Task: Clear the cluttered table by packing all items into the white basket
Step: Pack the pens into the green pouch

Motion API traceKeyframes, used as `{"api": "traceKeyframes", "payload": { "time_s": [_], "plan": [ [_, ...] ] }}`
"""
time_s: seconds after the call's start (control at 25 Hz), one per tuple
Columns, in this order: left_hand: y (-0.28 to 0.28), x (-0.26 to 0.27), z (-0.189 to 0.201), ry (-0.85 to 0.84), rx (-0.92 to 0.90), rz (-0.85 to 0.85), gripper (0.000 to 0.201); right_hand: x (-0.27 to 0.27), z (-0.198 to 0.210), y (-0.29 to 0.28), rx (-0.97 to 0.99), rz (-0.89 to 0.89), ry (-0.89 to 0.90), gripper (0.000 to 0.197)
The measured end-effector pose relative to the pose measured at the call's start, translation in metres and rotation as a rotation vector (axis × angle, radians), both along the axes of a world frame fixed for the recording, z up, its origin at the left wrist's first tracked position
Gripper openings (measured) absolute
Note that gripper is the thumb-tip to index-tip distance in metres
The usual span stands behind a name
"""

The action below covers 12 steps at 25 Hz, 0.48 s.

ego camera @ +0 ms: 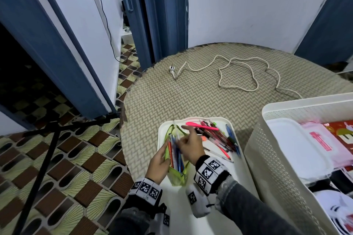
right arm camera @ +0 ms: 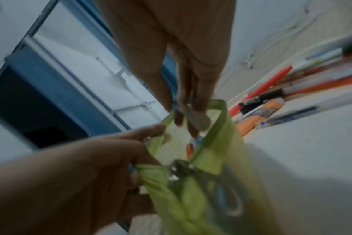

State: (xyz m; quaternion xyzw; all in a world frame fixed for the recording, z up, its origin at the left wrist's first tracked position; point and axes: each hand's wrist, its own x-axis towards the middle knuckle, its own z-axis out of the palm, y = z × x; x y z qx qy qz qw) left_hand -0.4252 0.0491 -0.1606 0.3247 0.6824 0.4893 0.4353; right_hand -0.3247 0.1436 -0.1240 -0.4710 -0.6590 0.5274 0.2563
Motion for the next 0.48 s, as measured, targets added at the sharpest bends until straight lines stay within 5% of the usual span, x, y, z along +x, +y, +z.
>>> {"api": "traceKeyframes", "payload": {
  "time_s": [0.08, 0.24, 0.48],
  "plan": [
    [0.001, -0.002, -0.001, 0.019, -0.016, 0.011, 0.067, 0.004, -0.01, -0.006, 0.039, 0.076, -0.187, 0.028],
    [0.001, -0.005, 0.002, -0.026, 0.01, 0.011, 0.064, 0.032, -0.03, 0.021, 0.18, -0.218, -0.132, 0.019],
    [0.007, -0.007, 0.001, -0.067, 0.007, 0.04, 0.064, 0.084, -0.08, 0.047, 0.253, 0.071, -0.729, 0.03]
  ]
}}
